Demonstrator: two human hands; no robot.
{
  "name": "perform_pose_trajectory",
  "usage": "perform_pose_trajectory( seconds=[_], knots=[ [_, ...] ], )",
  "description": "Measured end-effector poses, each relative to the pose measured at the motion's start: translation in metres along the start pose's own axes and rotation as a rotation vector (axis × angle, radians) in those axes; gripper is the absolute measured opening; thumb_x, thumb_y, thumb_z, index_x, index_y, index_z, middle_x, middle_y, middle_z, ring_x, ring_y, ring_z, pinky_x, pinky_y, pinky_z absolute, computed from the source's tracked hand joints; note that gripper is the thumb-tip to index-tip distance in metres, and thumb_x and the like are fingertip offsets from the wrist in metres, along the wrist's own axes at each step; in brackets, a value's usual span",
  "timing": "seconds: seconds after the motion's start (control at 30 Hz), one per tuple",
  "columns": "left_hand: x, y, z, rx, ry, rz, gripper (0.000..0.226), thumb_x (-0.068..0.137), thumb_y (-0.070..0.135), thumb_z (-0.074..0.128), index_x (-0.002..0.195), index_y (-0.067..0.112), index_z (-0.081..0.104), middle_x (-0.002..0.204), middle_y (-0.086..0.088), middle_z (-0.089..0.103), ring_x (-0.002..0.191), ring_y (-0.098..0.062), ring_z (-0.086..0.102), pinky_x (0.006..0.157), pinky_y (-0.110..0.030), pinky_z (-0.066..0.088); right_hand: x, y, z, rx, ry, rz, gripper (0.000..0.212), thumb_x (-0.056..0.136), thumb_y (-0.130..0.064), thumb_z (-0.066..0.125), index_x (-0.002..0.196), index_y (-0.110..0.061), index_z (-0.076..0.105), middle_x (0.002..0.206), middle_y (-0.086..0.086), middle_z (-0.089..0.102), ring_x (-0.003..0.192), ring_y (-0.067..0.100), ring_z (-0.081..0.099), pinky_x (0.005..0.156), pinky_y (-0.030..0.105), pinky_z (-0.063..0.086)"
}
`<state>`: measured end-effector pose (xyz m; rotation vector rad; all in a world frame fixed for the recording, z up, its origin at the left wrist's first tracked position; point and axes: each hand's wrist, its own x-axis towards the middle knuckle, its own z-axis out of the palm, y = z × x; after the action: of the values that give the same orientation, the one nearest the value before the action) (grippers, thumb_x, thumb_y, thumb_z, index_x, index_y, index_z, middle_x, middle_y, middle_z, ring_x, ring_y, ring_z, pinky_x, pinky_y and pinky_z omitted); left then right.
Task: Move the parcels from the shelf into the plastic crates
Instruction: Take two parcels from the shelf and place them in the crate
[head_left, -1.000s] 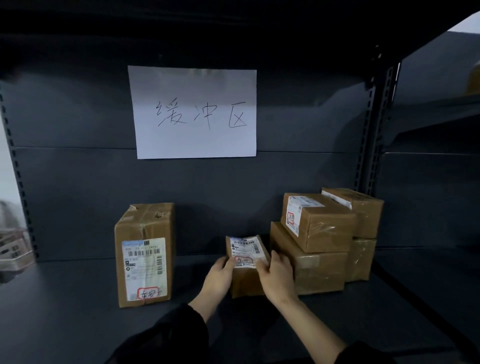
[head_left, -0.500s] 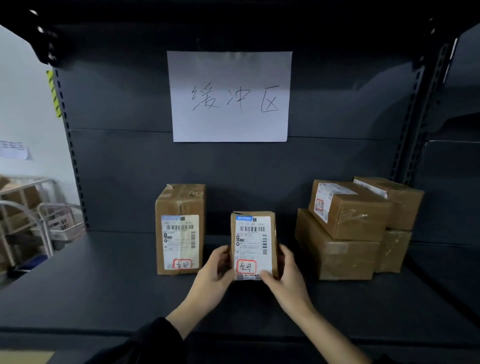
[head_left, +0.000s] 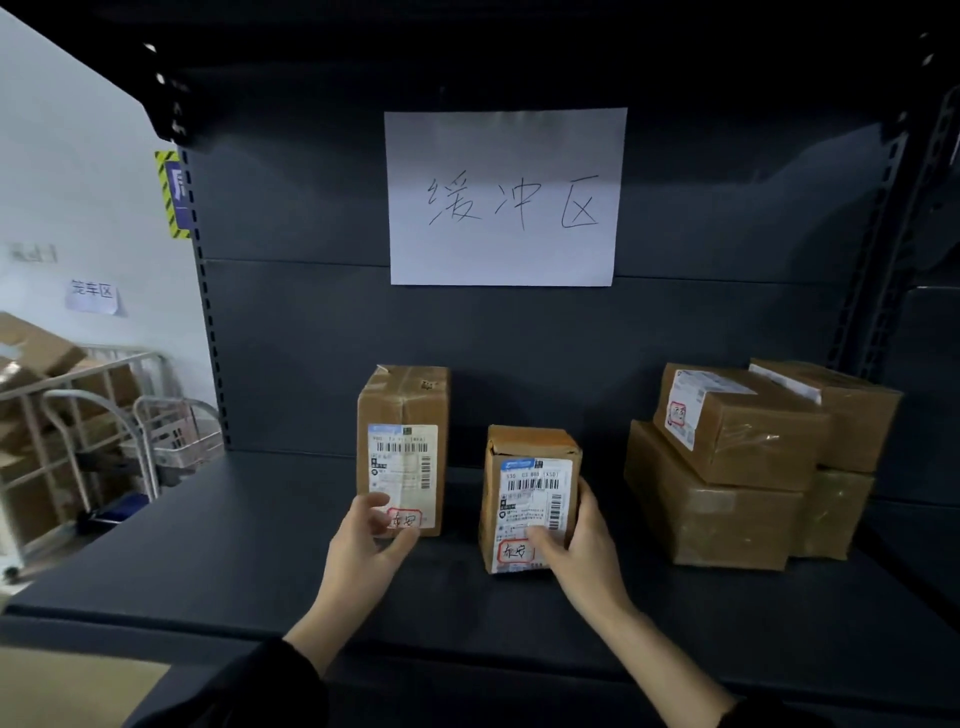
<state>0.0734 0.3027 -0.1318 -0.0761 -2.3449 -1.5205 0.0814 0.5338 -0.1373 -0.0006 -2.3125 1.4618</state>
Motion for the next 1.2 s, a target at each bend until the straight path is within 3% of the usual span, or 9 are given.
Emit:
perform_pose_trajectory(
  seconds=[0.1, 0.23, 0.33, 0.6, 0.8, 0.93, 1.03, 1.2],
  knots=[
    [0.006, -0.005, -0.008, 0.008, 0.039, 0.004, 0.042, 0.079, 0.021, 0.073, 0.112, 0.018, 0.047, 0.095, 0.0, 0.059, 0.087, -0.013, 0.058, 0.066, -0.018, 0.043, 0.008, -0.002, 0.009, -0.002, 0.022, 0.016, 0.08, 0.082, -0.018, 0.069, 0.146, -0.017, 0.022, 0.133, 0.005, 0.051, 0.115, 0.015, 0.055, 0.093, 0.031, 0.05],
    [0.015, -0.009, -0.017, 0.047, 0.094, 0.028, 0.039, 0.076, 0.021, 0.075, 0.103, 0.02, 0.046, 0.091, 0.005, 0.058, 0.082, -0.008, 0.056, 0.062, -0.015, 0.039, 0.018, -0.004, 0.02, -0.006, 0.047, 0.039, 0.084, 0.082, -0.017, 0.07, 0.147, -0.016, 0.018, 0.133, 0.007, 0.051, 0.114, 0.017, 0.056, 0.092, 0.031, 0.05],
    [0.023, -0.013, -0.022, 0.099, 0.115, 0.019, 0.048, 0.075, 0.022, 0.076, 0.112, 0.015, 0.045, 0.092, 0.005, 0.05, 0.082, -0.008, 0.051, 0.065, -0.016, 0.036, 0.025, -0.004, 0.027, -0.012, 0.05, 0.046, 0.085, 0.081, -0.018, 0.07, 0.148, -0.016, 0.017, 0.132, 0.008, 0.051, 0.114, 0.019, 0.056, 0.093, 0.034, 0.05],
    [0.049, -0.025, -0.025, 0.086, 0.056, -0.046, 0.068, 0.075, 0.023, 0.076, 0.131, 0.008, 0.04, 0.122, -0.008, 0.049, 0.114, -0.02, 0.047, 0.089, -0.029, 0.041, 0.04, -0.005, 0.044, 0.006, 0.022, 0.054, 0.085, 0.08, -0.017, 0.071, 0.147, -0.017, 0.019, 0.132, 0.007, 0.051, 0.114, 0.018, 0.055, 0.096, 0.039, 0.049],
    [0.069, -0.03, -0.024, -0.041, -0.044, -0.036, 0.058, 0.074, 0.024, 0.077, 0.12, 0.018, 0.044, 0.116, -0.003, 0.059, 0.108, -0.02, 0.058, 0.091, -0.045, 0.051, 0.05, -0.006, 0.057, 0.019, 0.006, 0.048, 0.085, 0.079, -0.018, 0.072, 0.147, -0.017, 0.02, 0.133, 0.005, 0.051, 0.12, 0.018, 0.052, 0.102, 0.042, 0.044],
    [0.076, -0.032, -0.022, -0.199, -0.11, -0.054, 0.058, 0.068, 0.025, 0.081, 0.113, 0.028, 0.045, 0.111, 0.001, 0.064, 0.103, -0.019, 0.064, 0.087, -0.047, 0.054, 0.058, -0.004, 0.06, 0.081, 0.009, 0.047, 0.08, 0.077, -0.017, 0.074, 0.143, -0.017, 0.029, 0.124, 0.001, 0.058, 0.111, 0.012, 0.057, 0.093, 0.031, 0.05],
    [0.082, -0.034, -0.021, -0.279, -0.164, -0.088, 0.064, 0.066, 0.023, 0.083, 0.118, 0.023, 0.046, 0.109, 0.001, 0.066, 0.101, -0.02, 0.065, 0.084, -0.047, 0.056, 0.063, -0.004, 0.061, 0.154, 0.006, 0.051, 0.07, 0.076, -0.015, 0.075, 0.135, -0.019, 0.037, 0.11, -0.007, 0.062, 0.097, 0.002, 0.061, 0.071, 0.012, 0.052],
    [0.084, -0.034, -0.016, -0.378, -0.182, -0.109, 0.054, 0.07, 0.017, 0.078, 0.115, 0.024, 0.049, 0.1, 0.0, 0.07, 0.086, -0.013, 0.071, 0.064, -0.03, 0.059, 0.062, -0.005, 0.062, 0.236, 0.021, 0.052, 0.062, 0.08, -0.011, 0.071, 0.132, -0.018, 0.038, 0.104, -0.011, 0.061, 0.089, -0.003, 0.059, 0.061, 0.005, 0.047]
  ],
)
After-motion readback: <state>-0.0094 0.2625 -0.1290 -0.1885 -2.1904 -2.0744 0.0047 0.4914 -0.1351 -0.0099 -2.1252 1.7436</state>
